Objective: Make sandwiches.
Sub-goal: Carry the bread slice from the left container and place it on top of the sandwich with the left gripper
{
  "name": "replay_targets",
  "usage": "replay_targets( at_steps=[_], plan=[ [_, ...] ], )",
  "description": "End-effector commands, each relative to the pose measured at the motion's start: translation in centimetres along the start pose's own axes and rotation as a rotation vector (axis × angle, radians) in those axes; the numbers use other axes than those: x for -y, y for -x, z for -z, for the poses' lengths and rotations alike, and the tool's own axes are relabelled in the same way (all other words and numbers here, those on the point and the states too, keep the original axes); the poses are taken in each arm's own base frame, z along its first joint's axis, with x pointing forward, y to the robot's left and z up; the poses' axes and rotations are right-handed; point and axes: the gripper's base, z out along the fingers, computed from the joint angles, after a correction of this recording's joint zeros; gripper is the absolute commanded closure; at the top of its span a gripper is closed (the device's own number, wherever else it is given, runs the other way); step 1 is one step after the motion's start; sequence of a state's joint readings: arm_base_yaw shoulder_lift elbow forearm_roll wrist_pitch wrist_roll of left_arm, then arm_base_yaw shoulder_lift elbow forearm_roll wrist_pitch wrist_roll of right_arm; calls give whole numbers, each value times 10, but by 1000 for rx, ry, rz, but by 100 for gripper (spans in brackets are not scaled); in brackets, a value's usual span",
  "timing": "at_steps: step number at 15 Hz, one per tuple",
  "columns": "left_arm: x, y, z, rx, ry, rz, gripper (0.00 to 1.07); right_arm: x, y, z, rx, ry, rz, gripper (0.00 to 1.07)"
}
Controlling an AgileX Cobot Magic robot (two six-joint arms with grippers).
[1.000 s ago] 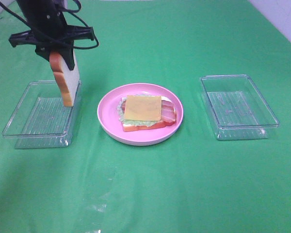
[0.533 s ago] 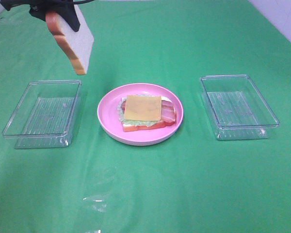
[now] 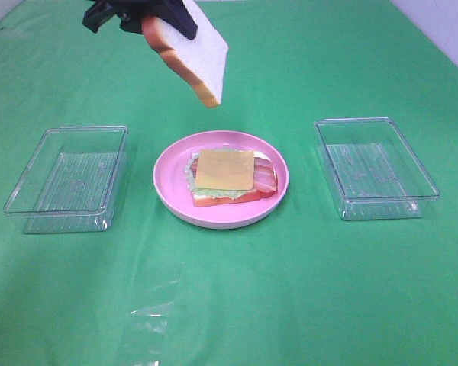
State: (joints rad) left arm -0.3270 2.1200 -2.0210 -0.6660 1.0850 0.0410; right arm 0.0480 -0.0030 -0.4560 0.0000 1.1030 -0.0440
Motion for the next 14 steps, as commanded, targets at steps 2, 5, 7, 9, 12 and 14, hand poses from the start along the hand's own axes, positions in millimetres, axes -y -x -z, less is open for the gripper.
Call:
replay_targets(
  at_steps=[2, 5, 7, 9, 12, 14],
  plan=[
    [5, -14, -48, -80, -37, 12, 83, 0, -3, 2, 37, -2, 0, 9],
    [-2, -31, -96, -167, -24, 45, 83, 0, -3, 2, 37, -2, 0, 9],
    [-12, -37, -114, -200, -4, 118, 83, 0, -3, 2, 37, -2, 0, 9],
    [-20, -40, -122, -217, 23, 120, 83, 0, -3, 2, 37, -2, 0, 9],
    [-29, -42, -129, -230, 61, 106, 80, 0, -3, 2, 37, -2, 0, 9],
    [-31, -43, -132, -235, 66, 105, 76, 0, -3, 2, 37, -2, 0, 9]
  ],
)
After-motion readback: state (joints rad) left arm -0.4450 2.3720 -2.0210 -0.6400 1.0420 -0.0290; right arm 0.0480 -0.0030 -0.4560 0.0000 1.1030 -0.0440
